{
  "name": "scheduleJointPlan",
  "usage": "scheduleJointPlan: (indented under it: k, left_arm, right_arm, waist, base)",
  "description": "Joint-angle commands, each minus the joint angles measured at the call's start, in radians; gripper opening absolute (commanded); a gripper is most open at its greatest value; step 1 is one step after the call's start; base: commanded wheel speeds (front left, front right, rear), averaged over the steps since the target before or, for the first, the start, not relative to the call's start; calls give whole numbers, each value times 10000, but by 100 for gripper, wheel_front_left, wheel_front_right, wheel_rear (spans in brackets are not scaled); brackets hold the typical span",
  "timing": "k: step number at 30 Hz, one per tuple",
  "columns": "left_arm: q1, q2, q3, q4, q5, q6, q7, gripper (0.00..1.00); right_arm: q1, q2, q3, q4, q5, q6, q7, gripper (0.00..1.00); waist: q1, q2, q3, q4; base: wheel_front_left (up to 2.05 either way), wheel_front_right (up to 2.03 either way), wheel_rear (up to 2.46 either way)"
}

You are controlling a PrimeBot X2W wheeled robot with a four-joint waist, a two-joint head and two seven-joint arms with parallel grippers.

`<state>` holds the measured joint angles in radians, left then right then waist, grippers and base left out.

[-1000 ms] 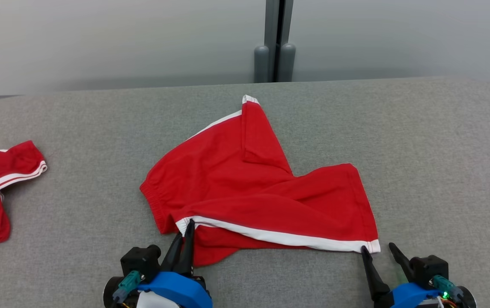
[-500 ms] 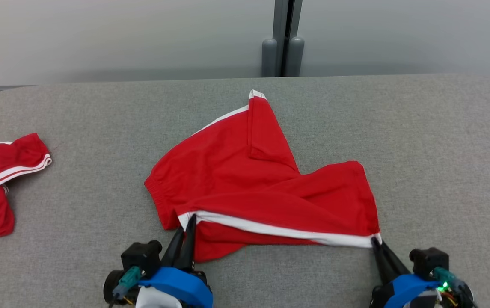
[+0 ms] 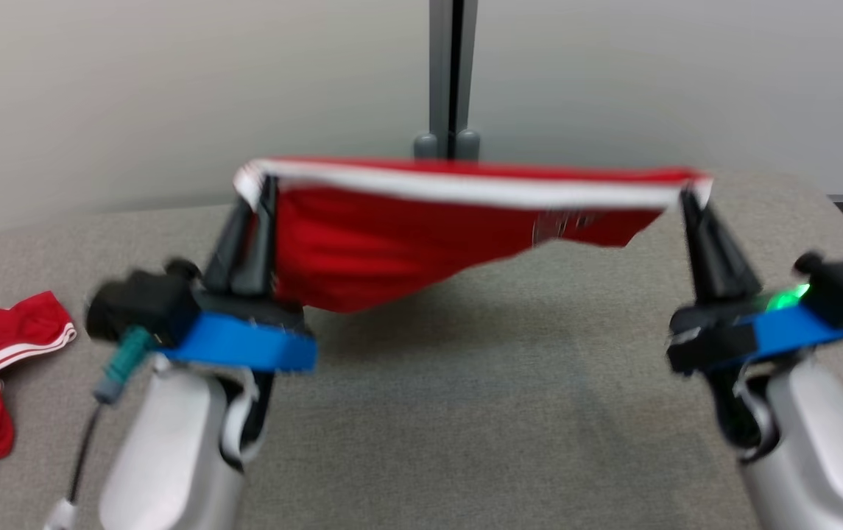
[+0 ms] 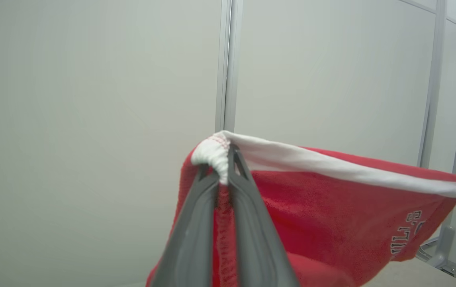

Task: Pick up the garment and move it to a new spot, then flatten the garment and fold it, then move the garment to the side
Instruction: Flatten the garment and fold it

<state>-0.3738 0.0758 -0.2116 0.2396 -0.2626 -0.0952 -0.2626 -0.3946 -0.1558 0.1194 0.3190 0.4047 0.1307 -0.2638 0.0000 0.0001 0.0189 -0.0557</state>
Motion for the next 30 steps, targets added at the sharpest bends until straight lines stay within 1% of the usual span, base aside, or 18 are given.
scheduleJointPlan:
  k: [1,4,7,10,14,17,20,23,25,27,30]
  left_arm:
    - [-283,86,65,-106,15,-13,-34,0]
    - [-1325,344,221,-437,206,-122,-32,0]
    - [-2451,509,172,-575,329,-181,66,0]
    - [-3443,574,137,-388,282,-194,397,0]
    - [-4406,378,-16,167,171,-186,629,0]
    - [-5076,278,-174,723,424,-65,544,0]
    - [-5912,257,-205,1439,728,166,277,0]
    - [-6800,184,-132,2045,911,365,52,0]
    - [-7195,115,37,2447,811,479,-7,0]
    - [-7287,3,217,2612,665,543,-24,0]
    - [-6477,-69,250,2793,593,422,-29,0]
  right_arm:
    - [-241,-120,-16,-116,40,1,-10,0]
    - [-1189,-582,53,-734,428,0,-9,0]
    - [-2152,-1025,151,-971,518,0,25,0]
    - [-3044,-1280,161,-874,560,1,144,0]
    - [-4048,-1425,272,-415,550,1,266,0]
    - [-4832,-1502,424,129,395,1,248,0]
    - [-5809,-1540,456,741,145,1,97,0]
    - [-6733,-1469,218,1280,-145,1,4,0]
    - [-7171,-1378,112,1429,-285,1,-16,0]
    - [-7238,-1212,45,1382,-320,0,-20,0]
    - [-6502,-1001,209,1286,-196,1,-25,0]
  waist:
    - [0,-1,-94,-98]
    - [0,-1,-116,-159]
    - [0,-1,0,-162]
    - [0,-1,284,-125]
    - [0,-1,922,-83]
    - [0,-1,1605,-123]
    - [0,-1,2271,-218]
    - [0,-1,2794,-323]
    - [0,-1,3011,-376]
    - [0,-1,3140,-453]
    - [0,-1,3140,-532]
  base:
    - [0,0,0]
    - [0,0,0]
    - [0,0,0]
    - [0,0,0]
    - [0,0,0]
    - [0,0,0]
    - [0,0,0]
    - [0,0,0]
    - [0,0,0]
    - [0,0,0]
    - [0,0,0]
